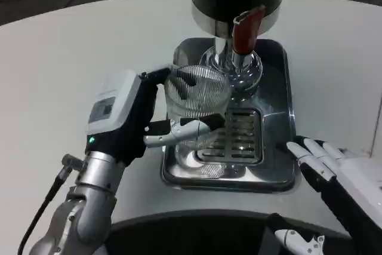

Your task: Grasp the cup under the faucet to collect the drink, then remove the cup.

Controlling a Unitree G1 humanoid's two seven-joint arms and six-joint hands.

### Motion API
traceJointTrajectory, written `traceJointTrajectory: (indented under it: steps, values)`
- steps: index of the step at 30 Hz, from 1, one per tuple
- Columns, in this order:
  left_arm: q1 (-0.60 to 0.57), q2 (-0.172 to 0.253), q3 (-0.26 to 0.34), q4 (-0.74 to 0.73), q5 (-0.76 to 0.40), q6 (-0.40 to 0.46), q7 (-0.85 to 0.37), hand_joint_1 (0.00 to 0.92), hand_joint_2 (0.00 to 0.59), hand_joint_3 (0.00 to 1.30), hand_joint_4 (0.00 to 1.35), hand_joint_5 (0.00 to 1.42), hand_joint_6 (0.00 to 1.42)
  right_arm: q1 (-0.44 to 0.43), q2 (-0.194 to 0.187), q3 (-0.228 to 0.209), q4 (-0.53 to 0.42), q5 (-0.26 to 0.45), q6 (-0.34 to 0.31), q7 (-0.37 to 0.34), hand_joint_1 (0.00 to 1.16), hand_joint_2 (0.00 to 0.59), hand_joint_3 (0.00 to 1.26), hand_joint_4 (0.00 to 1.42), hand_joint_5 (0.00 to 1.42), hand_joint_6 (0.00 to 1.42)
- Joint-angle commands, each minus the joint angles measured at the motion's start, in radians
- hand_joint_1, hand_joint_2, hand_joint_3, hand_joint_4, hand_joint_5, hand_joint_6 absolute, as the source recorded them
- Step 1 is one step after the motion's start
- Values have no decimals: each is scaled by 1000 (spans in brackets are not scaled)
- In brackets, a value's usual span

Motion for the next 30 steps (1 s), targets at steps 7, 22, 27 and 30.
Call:
traceJointTrajectory:
  steps: [7,22,27,30]
  values:
    - [-95,12,-67,112,5,-14,57,497,263,1027,1232,1424,1424,34,-15,-29,-19,34,-14,-6,364,375,63,0,0,0]
    - [-156,10,-143,192,21,-10,92,497,263,1027,1230,1424,1424,49,-35,-54,-21,75,-18,-3,364,375,63,0,0,0]
    - [-172,3,-161,211,25,-12,105,497,263,1027,1230,1424,1424,52,-40,-58,-21,83,-17,-3,364,375,65,0,0,0]
    - [-177,0,-168,221,26,-13,110,497,263,1027,1230,1424,1424,52,-41,-58,-21,85,-16,-3,363,375,69,0,0,0]
